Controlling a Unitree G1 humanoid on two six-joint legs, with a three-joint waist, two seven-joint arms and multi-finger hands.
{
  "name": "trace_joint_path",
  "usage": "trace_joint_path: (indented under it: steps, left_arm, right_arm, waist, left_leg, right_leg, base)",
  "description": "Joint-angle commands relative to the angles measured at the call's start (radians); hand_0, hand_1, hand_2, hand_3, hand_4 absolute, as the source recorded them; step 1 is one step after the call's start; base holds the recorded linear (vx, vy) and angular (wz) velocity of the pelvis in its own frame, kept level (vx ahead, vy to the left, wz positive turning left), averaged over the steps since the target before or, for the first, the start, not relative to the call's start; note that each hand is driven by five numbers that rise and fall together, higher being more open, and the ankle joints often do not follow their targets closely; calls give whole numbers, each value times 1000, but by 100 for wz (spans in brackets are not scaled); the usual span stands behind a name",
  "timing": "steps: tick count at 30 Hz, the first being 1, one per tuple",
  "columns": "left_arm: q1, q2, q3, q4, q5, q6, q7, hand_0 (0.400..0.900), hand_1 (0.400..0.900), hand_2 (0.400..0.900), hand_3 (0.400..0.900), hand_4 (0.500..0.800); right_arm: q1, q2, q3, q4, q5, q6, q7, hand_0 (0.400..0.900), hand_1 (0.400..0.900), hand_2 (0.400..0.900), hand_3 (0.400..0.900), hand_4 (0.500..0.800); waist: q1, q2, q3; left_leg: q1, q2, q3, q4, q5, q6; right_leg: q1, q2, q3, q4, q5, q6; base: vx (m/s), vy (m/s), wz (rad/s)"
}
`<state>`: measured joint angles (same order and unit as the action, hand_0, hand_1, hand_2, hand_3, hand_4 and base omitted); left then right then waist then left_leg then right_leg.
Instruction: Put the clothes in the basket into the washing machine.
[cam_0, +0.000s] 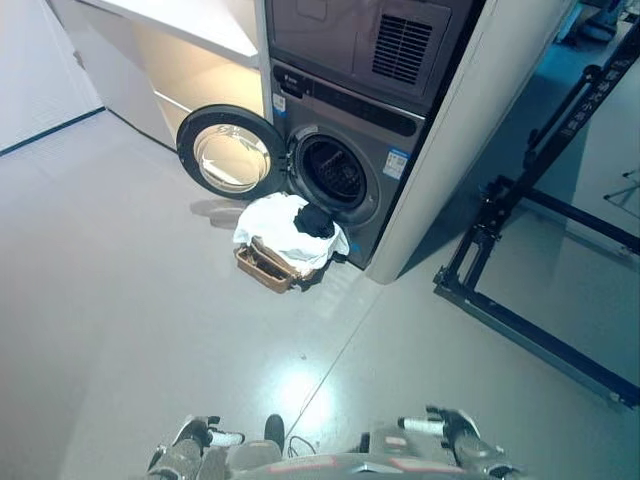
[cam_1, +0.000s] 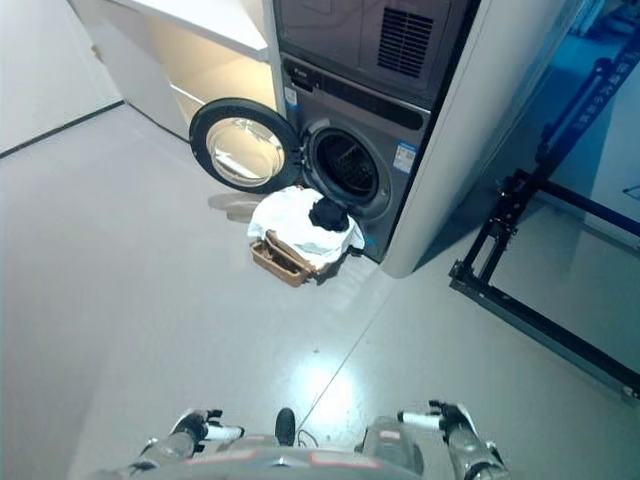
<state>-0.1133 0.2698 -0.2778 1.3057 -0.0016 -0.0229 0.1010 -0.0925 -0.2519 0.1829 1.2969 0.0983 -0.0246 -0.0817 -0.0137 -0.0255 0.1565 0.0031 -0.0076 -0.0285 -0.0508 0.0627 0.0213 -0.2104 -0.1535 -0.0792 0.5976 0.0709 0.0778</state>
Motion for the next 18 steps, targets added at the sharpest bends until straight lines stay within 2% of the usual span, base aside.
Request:
trace_joint_path:
  steps: [1,2,3,4,5,7,9,10,12,14,15,16,17,18]
  left_arm:
    - [13,32,38,3,-15,2,13,900,900,900,900,800]
    - [13,32,38,3,-15,2,13,900,900,900,900,800]
    - [6,31,36,2,-16,0,16,900,900,900,900,800]
    - [3,31,35,1,-15,1,17,900,900,900,900,800]
    - [-2,30,33,1,-12,-2,17,900,900,900,900,800]
    - [-11,31,28,-2,0,-4,20,900,900,900,900,800]
    - [-13,23,22,-5,13,-4,17,900,900,900,900,800]
    - [-12,18,20,-4,10,-4,19,900,900,900,900,800]
    - [-6,7,24,-6,-4,-6,23,900,900,900,900,800]
    - [4,-1,27,-9,-10,-2,22,900,900,900,900,800]
    - [4,0,27,-9,-10,-2,22,900,900,900,900,800]
    - [8,-3,25,-15,-13,-1,23,900,900,900,900,800]
    - [8,-3,25,-15,-13,-1,23,900,900,900,900,800]
    - [3,-3,24,-31,-25,-1,29,900,900,900,900,800]
  right_arm:
    - [59,-41,18,36,16,25,-17,900,900,900,900,800]
    - [60,-42,18,37,16,24,-17,900,900,900,900,800]
    - [57,-43,16,34,18,24,-19,900,900,900,900,800]
    - [57,-44,16,30,20,23,-20,900,900,900,900,800]
    - [54,-46,18,27,20,22,-17,900,900,900,900,800]
    - [57,-51,16,15,21,22,-17,900,900,900,900,800]
    - [75,-56,11,17,25,24,-10,900,900,900,900,800]
    - [79,-58,13,17,26,23,-10,900,900,900,900,800]
    - [76,-65,12,25,28,20,-5,900,900,900,900,800]
    - [71,-75,10,23,27,21,-5,900,900,900,900,800]
    - [71,-74,10,23,27,21,-5,900,900,900,900,800]
    - [63,-83,8,13,33,18,1,900,900,900,900,800]
    - [63,-83,8,13,33,18,1,900,900,900,900,800]
    - [54,-91,12,-1,40,17,2,900,900,900,900,800]
  waist:
    - [-21,28,15]
    - [-24,30,19]
    - [-33,17,20]
    - [-46,17,25]
    - [-68,12,23]
    - [-94,8,21]
    - [-113,7,-12]
    - [-119,12,-21]
    - [-115,36,-48]
    - [-111,55,-50]
    - [-114,51,-52]
    - [-105,51,-47]
    - [-105,50,-47]
    - [-86,19,-32]
  left_leg:
    - [118,-63,-24,1,-79,33]
    - [125,-60,-27,0,-81,32]
    - [149,-73,-39,-6,-99,29]
    - [180,-68,-55,-20,-113,23]
    - [219,-71,-81,-35,-130,18]
    - [263,-70,-114,-36,-163,4]
    - [308,-60,-161,-36,-193,-13]
    - [314,-49,-160,-36,-192,-16]
    - [314,-24,-167,13,-143,-38]
    - [286,-16,-162,156,-73,-73]
    - [282,-20,-164,155,-69,-73]
    - [235,-27,-146,308,40,-122]
    - [233,-27,-146,311,38,-122]
    - [134,-44,-106,528,111,-152]
  right_leg:
    - [-101,38,-7,-121,106,42]
    - [-93,39,-12,-122,103,41]
    - [-131,34,-31,-213,125,52]
    - [-134,41,-43,-281,139,60]
    - [-158,72,-33,-385,171,70]
    - [-173,98,-13,-474,195,82]
    - [-143,121,8,-511,178,63]
    - [-136,140,15,-504,178,57]
    - [-119,170,-7,-471,145,33]
    - [-92,191,-24,-427,89,10]
    - [-95,186,-24,-429,91,11]
    - [-42,197,-21,-397,44,-8]
    - [-43,196,-21,-396,44,-8]
    - [15,177,2,-394,20,-21]
  base:
    - [258,-43,31]
    - [281,-60,28]
    - [281,-63,33]
    - [466,-101,56]
    - [481,-102,66]
    - [524,-124,76]
    - [567,-227,76]
    - [430,-232,41]
    - [435,-218,25]
    - [357,-141,21]
    - [424,-206,15]
    - [270,-152,6]
    - [525,-319,0]
    - [241,-164,-4]
